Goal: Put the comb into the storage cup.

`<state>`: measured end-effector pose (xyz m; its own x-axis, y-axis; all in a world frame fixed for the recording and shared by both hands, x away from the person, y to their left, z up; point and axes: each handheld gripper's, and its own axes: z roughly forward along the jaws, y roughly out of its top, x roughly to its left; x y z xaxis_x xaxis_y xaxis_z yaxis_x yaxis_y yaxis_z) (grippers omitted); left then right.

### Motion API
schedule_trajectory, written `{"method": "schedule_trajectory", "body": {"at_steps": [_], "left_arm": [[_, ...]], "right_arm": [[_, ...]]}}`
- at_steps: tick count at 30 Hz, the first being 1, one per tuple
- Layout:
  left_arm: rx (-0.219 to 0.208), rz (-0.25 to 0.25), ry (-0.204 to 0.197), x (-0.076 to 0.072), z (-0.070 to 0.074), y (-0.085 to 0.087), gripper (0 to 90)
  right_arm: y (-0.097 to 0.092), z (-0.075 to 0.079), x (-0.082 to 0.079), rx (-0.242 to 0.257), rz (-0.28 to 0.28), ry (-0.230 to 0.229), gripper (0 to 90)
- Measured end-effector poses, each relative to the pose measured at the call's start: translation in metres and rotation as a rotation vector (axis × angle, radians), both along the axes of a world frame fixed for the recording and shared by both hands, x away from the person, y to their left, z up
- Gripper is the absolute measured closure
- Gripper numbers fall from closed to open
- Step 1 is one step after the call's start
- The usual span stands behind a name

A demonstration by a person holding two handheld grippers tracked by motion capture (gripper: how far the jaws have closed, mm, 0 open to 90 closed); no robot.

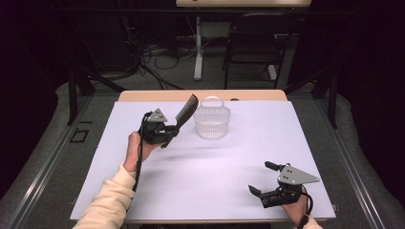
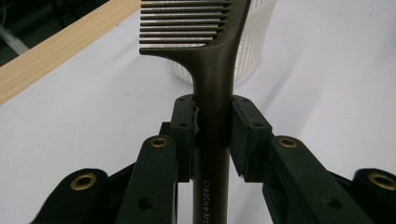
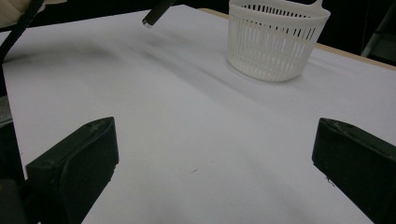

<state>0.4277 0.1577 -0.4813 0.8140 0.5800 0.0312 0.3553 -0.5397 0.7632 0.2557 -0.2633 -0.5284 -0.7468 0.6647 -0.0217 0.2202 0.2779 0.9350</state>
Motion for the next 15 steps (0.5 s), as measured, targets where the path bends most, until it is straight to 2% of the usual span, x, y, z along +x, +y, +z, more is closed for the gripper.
{"method": "schedule_trajectory", "body": {"at_steps": [15], "left_arm": [[0.01, -0.014, -0.001, 0.0055, 0.0099, -0.0072, 72.2]], "right_arm": [[0.0003, -0.0004, 0.0004, 0.0, -0.001, 0.001, 0.1]]}}
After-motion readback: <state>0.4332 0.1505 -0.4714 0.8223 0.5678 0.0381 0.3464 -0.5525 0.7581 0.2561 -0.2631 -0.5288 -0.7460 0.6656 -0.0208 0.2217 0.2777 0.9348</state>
